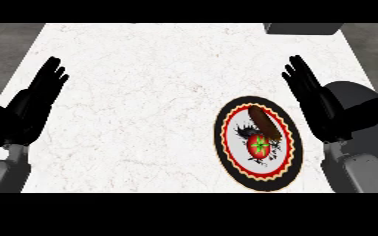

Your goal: Pick the tomato from the plate and place it in the pan

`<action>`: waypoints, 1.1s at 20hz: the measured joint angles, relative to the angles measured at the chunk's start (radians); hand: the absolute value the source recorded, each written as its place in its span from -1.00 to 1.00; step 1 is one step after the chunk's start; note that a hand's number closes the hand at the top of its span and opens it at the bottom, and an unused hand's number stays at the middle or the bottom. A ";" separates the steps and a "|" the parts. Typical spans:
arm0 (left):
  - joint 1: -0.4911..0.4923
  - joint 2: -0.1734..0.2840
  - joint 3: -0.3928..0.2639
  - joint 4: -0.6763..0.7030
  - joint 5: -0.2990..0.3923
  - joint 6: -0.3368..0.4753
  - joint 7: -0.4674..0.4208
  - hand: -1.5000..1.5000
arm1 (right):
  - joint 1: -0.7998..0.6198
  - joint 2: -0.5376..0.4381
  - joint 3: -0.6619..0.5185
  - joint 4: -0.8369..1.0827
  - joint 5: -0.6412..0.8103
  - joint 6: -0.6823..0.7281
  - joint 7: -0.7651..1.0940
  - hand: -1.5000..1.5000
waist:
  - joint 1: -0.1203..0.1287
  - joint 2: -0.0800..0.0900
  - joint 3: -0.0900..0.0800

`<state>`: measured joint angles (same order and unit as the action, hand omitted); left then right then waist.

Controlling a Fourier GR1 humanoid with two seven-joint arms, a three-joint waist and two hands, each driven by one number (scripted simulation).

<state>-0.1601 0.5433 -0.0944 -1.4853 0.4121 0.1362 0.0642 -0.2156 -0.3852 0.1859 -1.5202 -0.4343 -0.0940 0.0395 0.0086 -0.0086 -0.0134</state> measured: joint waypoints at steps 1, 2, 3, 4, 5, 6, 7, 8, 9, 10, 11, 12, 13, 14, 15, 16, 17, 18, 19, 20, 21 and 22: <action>0.024 -0.011 0.001 -0.008 0.000 0.003 -0.001 0.00 | 0.011 0.007 -0.001 -0.012 0.014 -0.016 -0.004 1.00 | -0.001 0.001 0.003; 0.044 -0.027 0.000 -0.019 0.001 0.022 0.009 0.00 | 0.033 0.012 -0.003 -0.037 0.021 -0.040 0.002 1.00 | -0.004 0.001 0.005; 0.052 -0.055 -0.009 -0.014 -0.005 0.050 0.017 0.00 | 0.042 0.026 0.000 -0.039 0.039 -0.069 -0.005 1.00 | -0.006 0.003 0.007; 0.067 -0.082 -0.013 -0.001 -0.005 0.074 0.018 0.00 | 0.059 0.040 -0.005 -0.044 0.053 -0.101 -0.015 1.00 | -0.010 0.004 0.008; 0.092 -0.112 -0.022 0.012 -0.007 0.095 0.014 0.00 | 0.085 0.055 -0.004 -0.047 0.071 -0.135 -0.030 1.00 | -0.013 0.004 0.009; 0.117 -0.142 -0.025 0.026 -0.003 0.119 0.014 0.00 | 0.115 0.069 -0.009 -0.056 0.083 -0.167 -0.047 1.00 | -0.018 0.004 0.010; 0.130 -0.167 -0.034 0.035 0.001 0.131 0.018 0.00 | 0.132 0.048 0.020 -0.052 0.144 -0.182 -0.059 1.00 | -0.018 0.005 0.009; 0.147 -0.183 -0.034 0.042 0.008 0.140 0.019 0.00 | 0.161 0.043 0.022 -0.048 0.195 -0.234 -0.073 1.00 | -0.025 0.003 0.008; 0.160 -0.195 -0.034 0.048 0.014 0.148 0.023 0.00 | 0.192 0.046 0.024 -0.047 0.245 -0.293 -0.092 -1.00 | -0.034 0.002 0.008; 0.172 -0.209 -0.036 0.056 0.016 0.157 0.022 0.00 | 0.221 0.052 0.036 -0.054 0.300 -0.349 -0.116 -1.00 | -0.042 0.000 0.007; 0.189 -0.219 -0.039 0.058 0.018 0.161 0.020 0.00 | 0.255 0.066 0.053 -0.064 0.353 -0.405 -0.146 -1.00 | -0.046 -0.002 0.007; 0.192 -0.228 -0.038 0.059 0.021 0.169 0.021 0.00 | 0.289 0.088 0.080 -0.074 0.407 -0.462 -0.174 -1.00 | -0.050 -0.003 0.008; 0.197 -0.234 -0.039 0.056 0.022 0.172 0.022 0.00 | 0.323 0.113 0.109 -0.085 0.461 -0.521 -0.194 -1.00 | -0.050 -0.004 0.008; 0.203 -0.243 -0.043 0.055 0.022 0.178 0.021 0.00 | 0.359 0.139 0.138 -0.092 0.514 -0.581 -0.212 -1.00 | -0.050 -0.004 0.008; 0.213 -0.252 -0.047 0.055 0.021 0.183 0.020 0.00 | 0.395 0.166 0.166 -0.096 0.567 -0.642 -0.224 -1.00 | -0.049 -0.003 0.008; 0.216 -0.261 -0.051 0.052 0.019 0.190 0.020 0.00 | 0.433 0.189 0.195 -0.097 0.620 -0.700 -0.230 -1.00 | -0.047 -0.003 0.008; 0.217 -0.268 -0.054 0.055 0.017 0.194 0.016 0.00 | 0.467 0.212 0.223 -0.093 0.676 -0.757 -0.230 -1.00 | -0.045 -0.001 0.008; 0.211 -0.281 -0.061 0.060 0.009 0.203 0.010 0.00 | 0.499 0.225 0.246 -0.097 0.731 -0.804 -0.218 -1.00 | -0.044 0.001 0.008; 0.214 -0.287 -0.064 0.063 0.006 0.200 0.002 0.00 | 0.519 0.241 0.263 -0.096 0.790 -0.843 -0.190 -1.00 | -0.038 0.002 0.008; 0.221 -0.288 -0.068 0.058 0.004 0.199 0.002 0.00 | 0.540 0.258 0.276 -0.092 0.850 -0.874 -0.158 -1.00 | -0.032 0.004 0.008; 0.222 -0.289 -0.070 0.051 0.004 0.199 0.004 0.00 | 0.556 0.271 0.281 -0.097 0.910 -0.894 -0.116 -1.00 | -0.028 0.005 0.008; 0.216 -0.293 -0.074 0.058 -0.001 0.198 0.003 0.00 | 0.560 0.287 0.280 -0.097 0.974 -0.903 -0.068 -1.00 | -0.024 0.007 0.008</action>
<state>0.0558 0.2504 -0.1684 -1.4276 0.4112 0.3344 0.0676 0.3444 -0.0979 0.4659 -1.6172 0.5400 -0.9965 -0.0282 -0.0156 -0.0017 -0.0052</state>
